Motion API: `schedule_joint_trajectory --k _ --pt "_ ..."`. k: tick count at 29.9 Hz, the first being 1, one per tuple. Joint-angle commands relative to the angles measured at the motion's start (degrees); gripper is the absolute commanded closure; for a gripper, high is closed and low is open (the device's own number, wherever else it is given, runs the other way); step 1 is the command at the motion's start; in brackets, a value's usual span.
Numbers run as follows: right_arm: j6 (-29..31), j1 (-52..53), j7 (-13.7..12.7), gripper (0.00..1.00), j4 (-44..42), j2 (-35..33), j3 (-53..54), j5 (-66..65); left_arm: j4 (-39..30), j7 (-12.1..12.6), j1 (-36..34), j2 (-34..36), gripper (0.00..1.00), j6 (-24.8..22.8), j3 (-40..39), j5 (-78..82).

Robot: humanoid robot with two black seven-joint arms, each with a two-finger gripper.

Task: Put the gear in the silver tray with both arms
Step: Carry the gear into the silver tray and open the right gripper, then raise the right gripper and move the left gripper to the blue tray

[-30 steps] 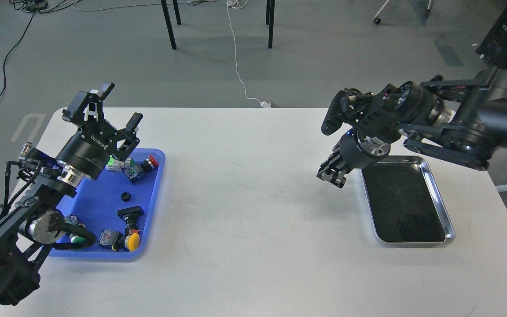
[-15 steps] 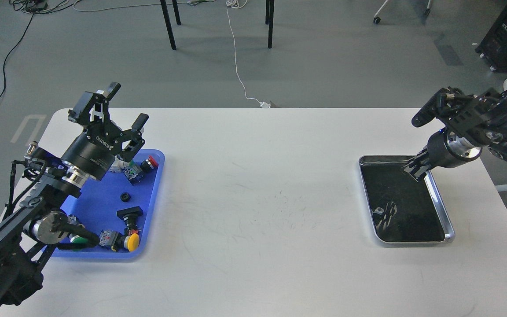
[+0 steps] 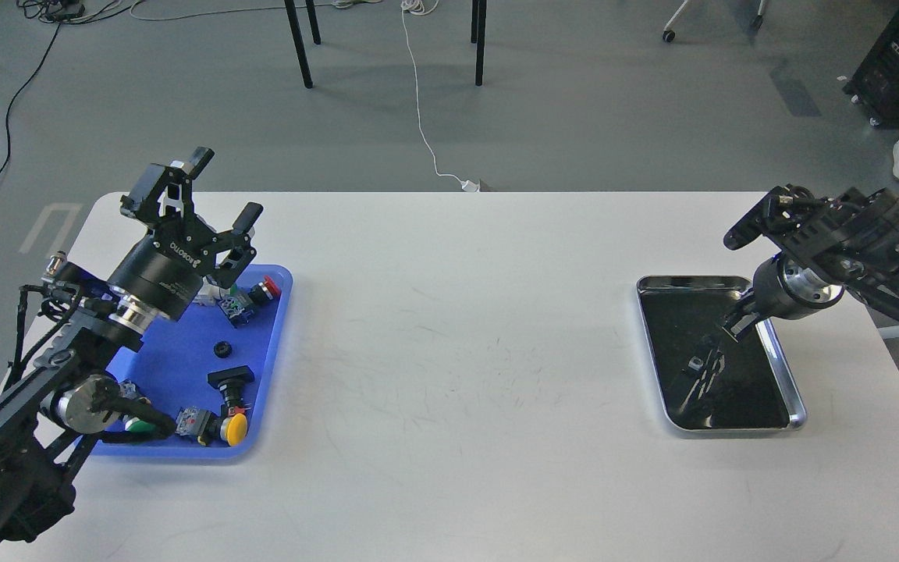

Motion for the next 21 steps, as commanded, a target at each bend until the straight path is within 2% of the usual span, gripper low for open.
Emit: schedule_joint_trajectory --k 1,9,12,16,19,21 --pt "0.0 -0.3 0.0 0.72 -0.7 1.4 0.1 0.3 0.0 0.0 0.0 0.0 0.02 0.0 -0.1 -0.1" --pt "0.0 -1.1 0.0 0.56 -1.5 2.6 0.3 0.3 -1.1 0.0 0.1 0.4 0.02 0.3 -0.5 -0.1" --pt "0.0 -1.0 0.0 0.42 -1.5 2.4 0.3 0.4 -1.1 0.0 0.1 0.5 0.02 0.3 -0.4 0.0" --pt "0.0 0.2 0.0 0.18 -0.5 0.7 2.4 2.7 -1.9 0.0 0.1 1.6 0.02 0.3 0.0 0.2" --pt "0.0 1.8 0.0 0.07 2.0 -2.0 6.0 8.7 -2.6 0.0 0.1 2.4 0.02 0.7 0.5 1.2" --pt "0.0 1.8 0.0 0.06 3.7 -3.8 9.7 16.9 -3.0 0.0 0.0 2.9 0.02 1.0 0.5 4.1"
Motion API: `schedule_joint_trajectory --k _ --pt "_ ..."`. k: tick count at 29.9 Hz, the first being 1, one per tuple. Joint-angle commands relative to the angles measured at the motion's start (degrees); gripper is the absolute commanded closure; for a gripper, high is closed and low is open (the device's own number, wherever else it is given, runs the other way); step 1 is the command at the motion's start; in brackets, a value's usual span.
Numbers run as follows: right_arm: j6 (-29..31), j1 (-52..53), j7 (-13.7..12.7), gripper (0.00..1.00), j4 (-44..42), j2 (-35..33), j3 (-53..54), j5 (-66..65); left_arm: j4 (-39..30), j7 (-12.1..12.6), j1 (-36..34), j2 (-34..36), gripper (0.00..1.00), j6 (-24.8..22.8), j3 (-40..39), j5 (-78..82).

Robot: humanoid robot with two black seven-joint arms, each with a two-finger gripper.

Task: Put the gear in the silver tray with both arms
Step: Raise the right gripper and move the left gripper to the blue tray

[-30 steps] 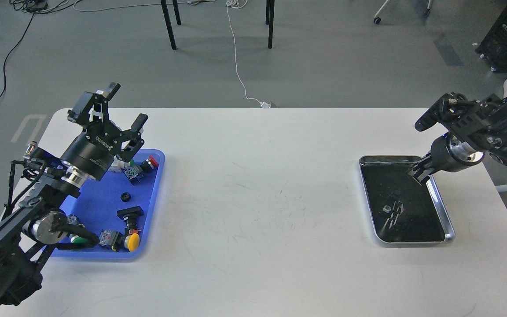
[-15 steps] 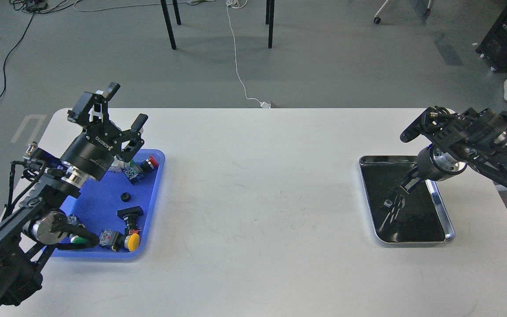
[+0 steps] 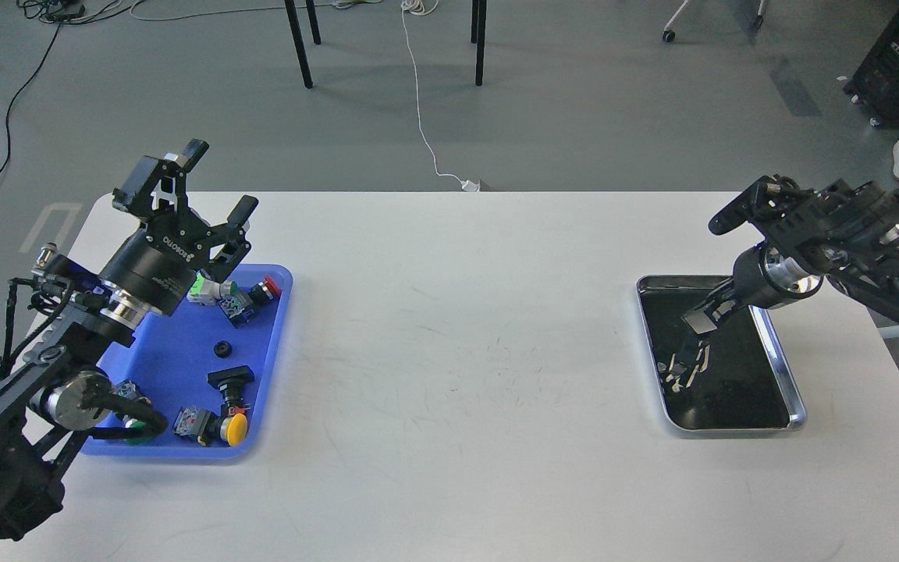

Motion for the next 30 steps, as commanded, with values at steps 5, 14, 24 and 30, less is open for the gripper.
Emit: schedule_joint_trajectory --k 5,14,24,30 --pt "0.0 -3.8 0.0 0.05 3.5 -4.4 11.4 39.0 -2.1 0.0 -0.1 1.3 0.02 0.1 0.1 11.2" --pt "0.0 -22.3 0.0 0.05 3.8 -0.5 33.4 74.2 -9.0 0.0 -0.3 3.8 0.02 0.5 0.2 35.5" --pt "0.0 -28.9 0.0 0.05 4.2 1.8 40.8 75.9 -14.1 0.0 -6.6 17.5 0.03 3.4 9.4 82.3" --pt "0.0 -29.0 0.0 0.05 4.2 2.2 40.7 75.7 -7.4 0.0 -20.5 19.1 0.1 3.4 28.7 88.9"
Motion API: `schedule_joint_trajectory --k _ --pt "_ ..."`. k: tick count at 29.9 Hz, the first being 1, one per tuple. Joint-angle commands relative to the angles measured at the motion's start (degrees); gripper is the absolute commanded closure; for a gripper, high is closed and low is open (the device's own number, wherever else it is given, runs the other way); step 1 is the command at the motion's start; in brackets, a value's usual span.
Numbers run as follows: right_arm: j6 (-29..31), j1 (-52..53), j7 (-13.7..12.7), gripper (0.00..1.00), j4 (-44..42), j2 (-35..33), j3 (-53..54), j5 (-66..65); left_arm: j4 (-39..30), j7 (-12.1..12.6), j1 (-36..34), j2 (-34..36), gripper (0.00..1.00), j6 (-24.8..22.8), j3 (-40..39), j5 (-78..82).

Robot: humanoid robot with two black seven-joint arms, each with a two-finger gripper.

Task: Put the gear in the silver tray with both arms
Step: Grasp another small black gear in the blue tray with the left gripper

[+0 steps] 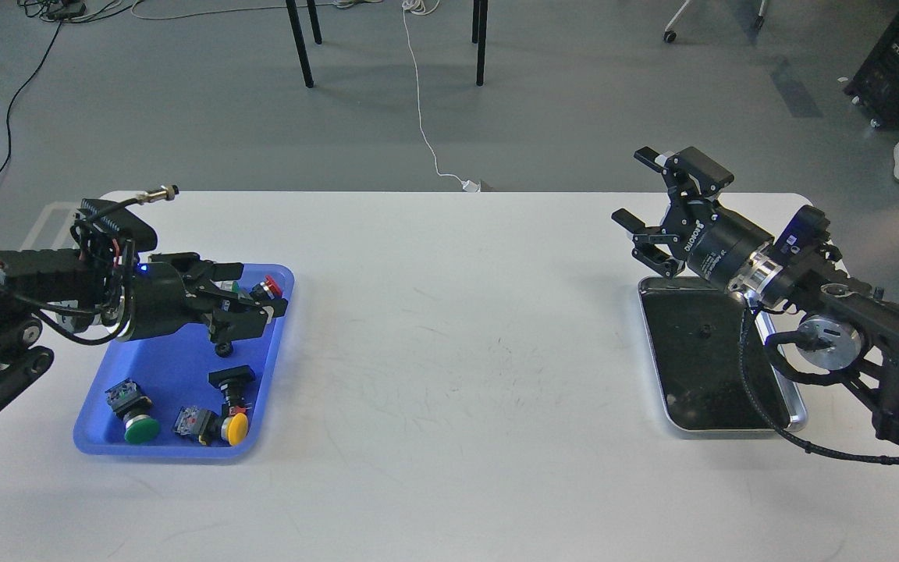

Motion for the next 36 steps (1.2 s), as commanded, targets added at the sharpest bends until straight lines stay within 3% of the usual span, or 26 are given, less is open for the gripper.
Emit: schedule_joint_trajectory --k 1,5,8,19,36 --pt "0.0 -0.1 0.0 0.05 0.0 0.1 0.0 -0.2 5.8 0.0 -8.7 0.0 0.11 0.0 12.7 1.4" --pt "0.0 -0.1 0.0 0.05 0.0 -0.5 0.0 -0.2 12.6 0.0 -14.7 -2.3 0.14 0.0 21.3 1.4" --pt "0.0 -0.2 0.0 0.05 0.1 -0.7 0.2 -0.2 15.2 0.0 -15.8 -3.4 0.14 -0.1 23.5 1.4" --pt "0.0 -0.3 0.0 0.05 0.2 -1.5 0.2 -0.2 15.4 0.0 -15.3 -3.3 0.14 -3.1 25.5 1.4" --pt "0.0 -1.0 0.0 0.05 0.5 -1.5 0.2 -0.2 18.2 0.0 -14.3 -5.2 0.19 -3.2 25.6 1.4"
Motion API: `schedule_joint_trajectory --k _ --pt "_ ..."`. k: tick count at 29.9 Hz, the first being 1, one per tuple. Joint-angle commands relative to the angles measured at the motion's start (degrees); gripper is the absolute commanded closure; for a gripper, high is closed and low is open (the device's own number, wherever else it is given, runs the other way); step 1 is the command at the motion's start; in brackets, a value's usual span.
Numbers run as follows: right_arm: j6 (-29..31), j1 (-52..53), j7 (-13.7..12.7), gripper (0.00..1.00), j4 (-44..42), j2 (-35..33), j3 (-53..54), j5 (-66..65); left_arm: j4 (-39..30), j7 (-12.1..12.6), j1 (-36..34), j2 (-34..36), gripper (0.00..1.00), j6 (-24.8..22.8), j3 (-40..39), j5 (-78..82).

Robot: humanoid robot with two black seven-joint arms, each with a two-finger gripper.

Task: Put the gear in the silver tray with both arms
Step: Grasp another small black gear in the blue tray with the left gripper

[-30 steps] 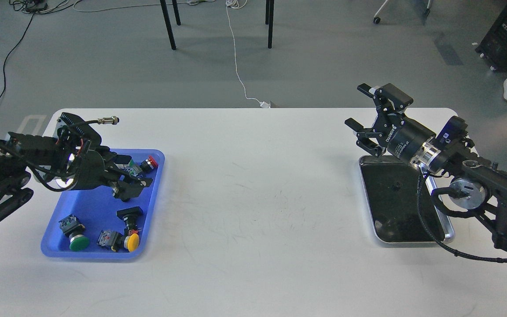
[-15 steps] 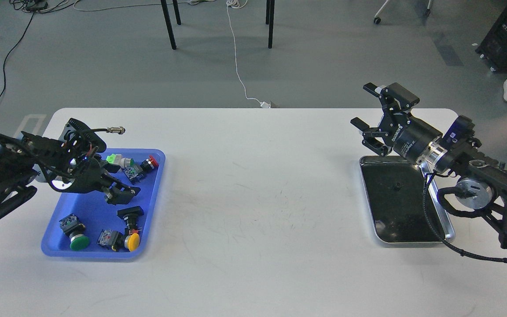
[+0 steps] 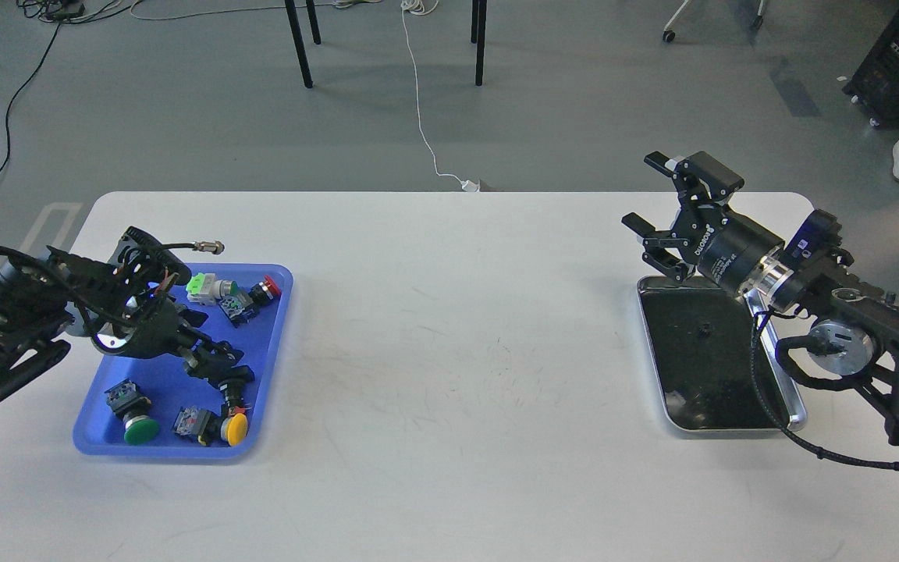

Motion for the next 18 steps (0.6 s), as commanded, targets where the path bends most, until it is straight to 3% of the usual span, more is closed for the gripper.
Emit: schedule_joint_trajectory --k 1,10,18 --pt "0.0 0.0 0.0 0.05 0.0 -0.1 0.1 0.0 0.6 0.0 0.0 -0.5 0.19 0.1 0.0 0.0" --pt "0.0 -0.7 0.0 0.05 0.5 -0.1 0.4 0.0 2.2 0.0 0.2 -1.6 0.28 0.3 0.0 0.0" --pt "0.0 -0.8 0.0 0.05 0.8 -0.4 0.6 0.0 2.2 0.0 0.6 -1.5 0.6 0.2 0.1 0.0"
